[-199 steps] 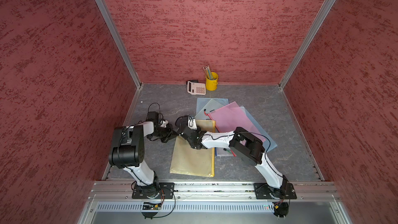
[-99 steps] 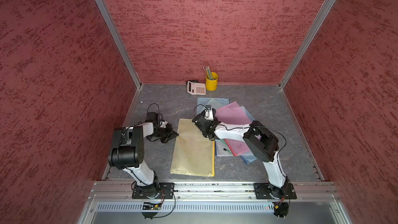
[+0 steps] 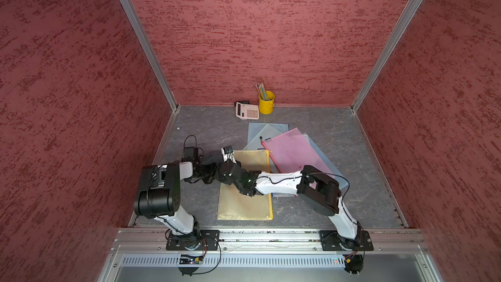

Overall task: Wipe the document bag
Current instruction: Wipe the dirt from the document bag.

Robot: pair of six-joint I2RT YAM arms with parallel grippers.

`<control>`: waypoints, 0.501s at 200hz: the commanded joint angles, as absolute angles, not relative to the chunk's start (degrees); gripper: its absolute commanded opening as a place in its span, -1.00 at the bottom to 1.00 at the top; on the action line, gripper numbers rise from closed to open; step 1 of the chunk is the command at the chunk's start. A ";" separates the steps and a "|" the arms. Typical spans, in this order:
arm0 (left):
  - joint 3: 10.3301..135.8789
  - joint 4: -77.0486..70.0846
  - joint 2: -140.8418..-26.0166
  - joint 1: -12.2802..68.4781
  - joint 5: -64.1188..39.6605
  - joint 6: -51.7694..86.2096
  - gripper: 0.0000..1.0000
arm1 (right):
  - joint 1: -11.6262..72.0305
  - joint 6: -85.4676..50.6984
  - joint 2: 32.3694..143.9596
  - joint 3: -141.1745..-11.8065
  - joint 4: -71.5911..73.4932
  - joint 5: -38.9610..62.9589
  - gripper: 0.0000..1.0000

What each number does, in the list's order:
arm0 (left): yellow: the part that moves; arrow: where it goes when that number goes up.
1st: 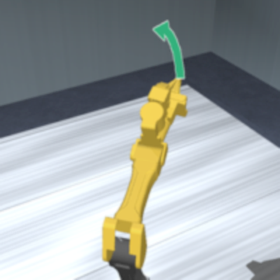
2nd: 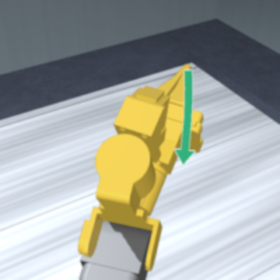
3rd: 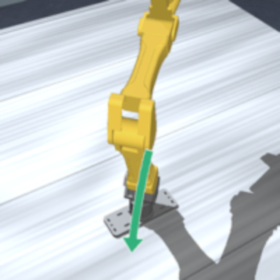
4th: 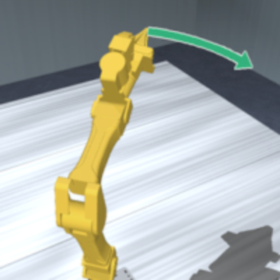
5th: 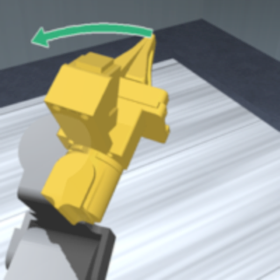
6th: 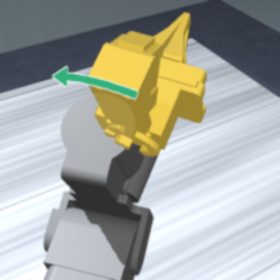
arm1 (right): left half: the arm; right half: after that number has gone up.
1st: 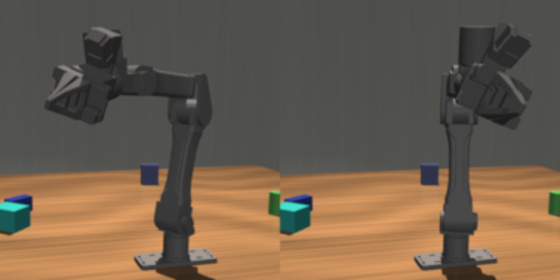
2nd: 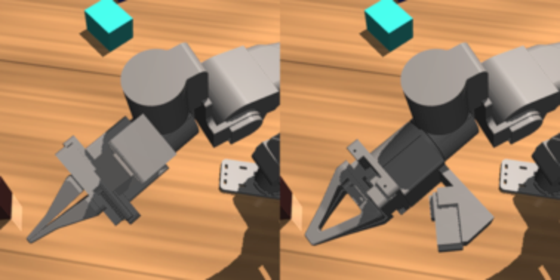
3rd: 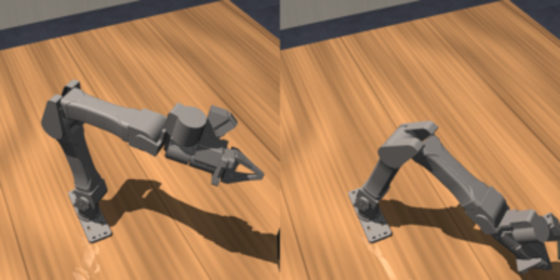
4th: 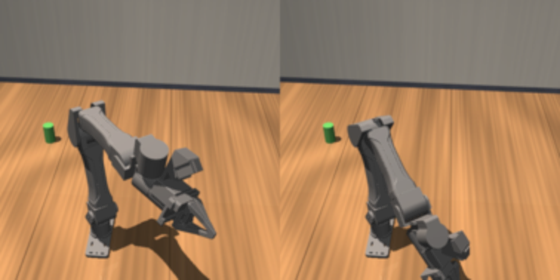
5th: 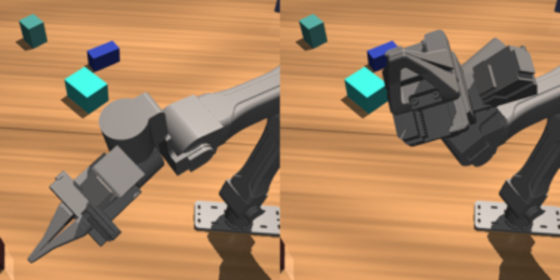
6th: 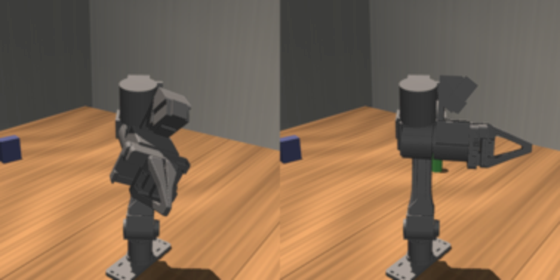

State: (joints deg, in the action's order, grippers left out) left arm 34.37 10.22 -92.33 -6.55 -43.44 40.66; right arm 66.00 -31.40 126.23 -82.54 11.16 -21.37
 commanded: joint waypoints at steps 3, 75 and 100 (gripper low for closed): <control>32.97 5.40 -91.90 -6.36 -43.75 44.27 -1.00 | 67.66 -29.26 130.06 -81.03 11.89 -16.33 -1.00; 32.29 4.11 -91.75 -5.81 -43.90 44.98 -1.00 | 63.31 -34.95 120.35 -69.35 12.74 -21.20 -1.00; 32.10 4.22 -91.74 -5.31 -43.68 44.83 -1.00 | 62.95 -25.26 121.88 -72.91 6.95 -14.15 -1.00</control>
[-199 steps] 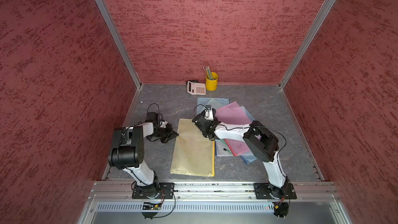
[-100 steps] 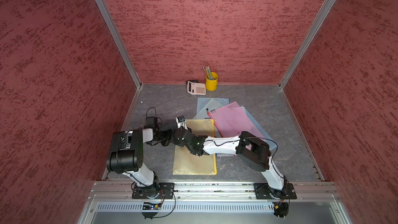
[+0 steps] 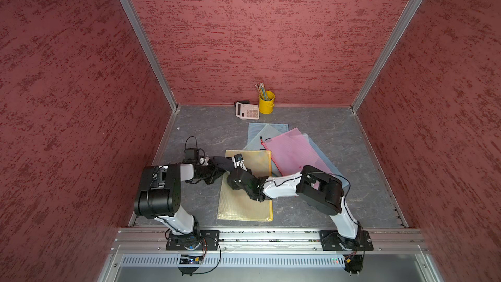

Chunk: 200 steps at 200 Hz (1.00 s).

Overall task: Wipe the document bag
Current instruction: Wipe the dirt from the document bag.

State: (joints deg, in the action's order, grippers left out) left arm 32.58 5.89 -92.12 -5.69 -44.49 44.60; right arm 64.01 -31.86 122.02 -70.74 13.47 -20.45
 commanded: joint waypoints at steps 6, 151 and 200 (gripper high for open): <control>32.09 4.26 -91.75 -5.11 -43.60 44.88 -1.00 | 63.23 -23.57 122.49 -73.44 6.53 -11.74 -1.00; 32.26 2.01 -90.33 -5.45 -42.89 47.32 -1.00 | 70.83 -17.63 116.16 -64.38 -17.14 1.75 -1.00; 30.82 3.26 -87.07 -5.20 -43.51 46.55 -1.00 | 63.82 -33.48 101.81 -61.41 -25.06 -8.58 -1.00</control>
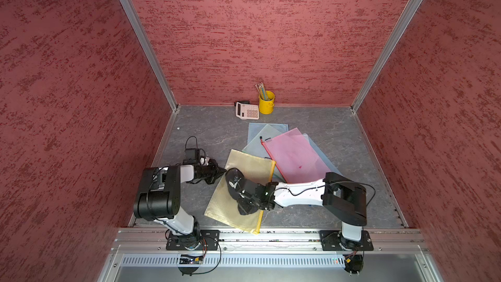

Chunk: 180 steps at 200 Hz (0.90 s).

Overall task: Wipe the document bag
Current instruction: Wipe the dirt from the document bag.

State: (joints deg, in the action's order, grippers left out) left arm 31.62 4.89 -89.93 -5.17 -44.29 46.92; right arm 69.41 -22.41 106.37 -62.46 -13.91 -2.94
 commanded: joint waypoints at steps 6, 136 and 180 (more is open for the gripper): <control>30.55 3.55 -86.65 -5.19 -43.51 46.35 -1.00 | 62.19 -36.24 100.46 -61.39 -24.23 -10.10 -1.00; 37.28 11.57 -94.35 -5.20 -39.76 35.71 -0.15 | 53.79 -30.74 118.39 -68.94 -19.94 -11.27 -1.00; 44.40 14.73 -101.67 -4.84 -39.57 32.32 -0.02 | 53.79 -29.37 117.81 -67.51 -18.61 -9.81 -1.00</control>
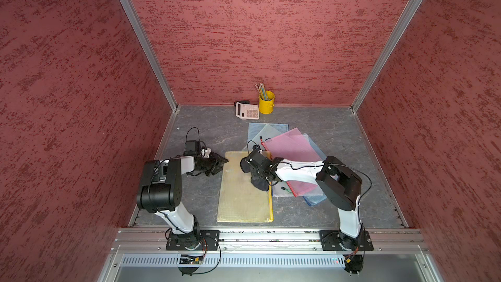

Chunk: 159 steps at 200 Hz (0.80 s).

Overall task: Wipe the document bag
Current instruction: Wipe the dirt from the document bag.

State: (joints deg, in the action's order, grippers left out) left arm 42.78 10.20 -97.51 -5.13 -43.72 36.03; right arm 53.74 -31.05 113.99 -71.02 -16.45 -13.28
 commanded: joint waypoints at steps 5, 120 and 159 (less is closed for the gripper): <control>44.97 14.97 -102.20 -4.75 -39.55 31.96 -0.01 | 53.80 -29.35 117.94 -67.50 -18.42 -9.65 -1.00; 51.45 15.90 -105.98 -2.09 -43.13 30.13 -1.00 | 53.01 -28.06 117.39 -69.95 -19.94 -10.87 -1.00; 48.95 9.19 -103.00 -2.23 -43.68 35.08 -1.00 | 56.82 -20.13 111.62 -78.93 -25.42 -18.73 -1.00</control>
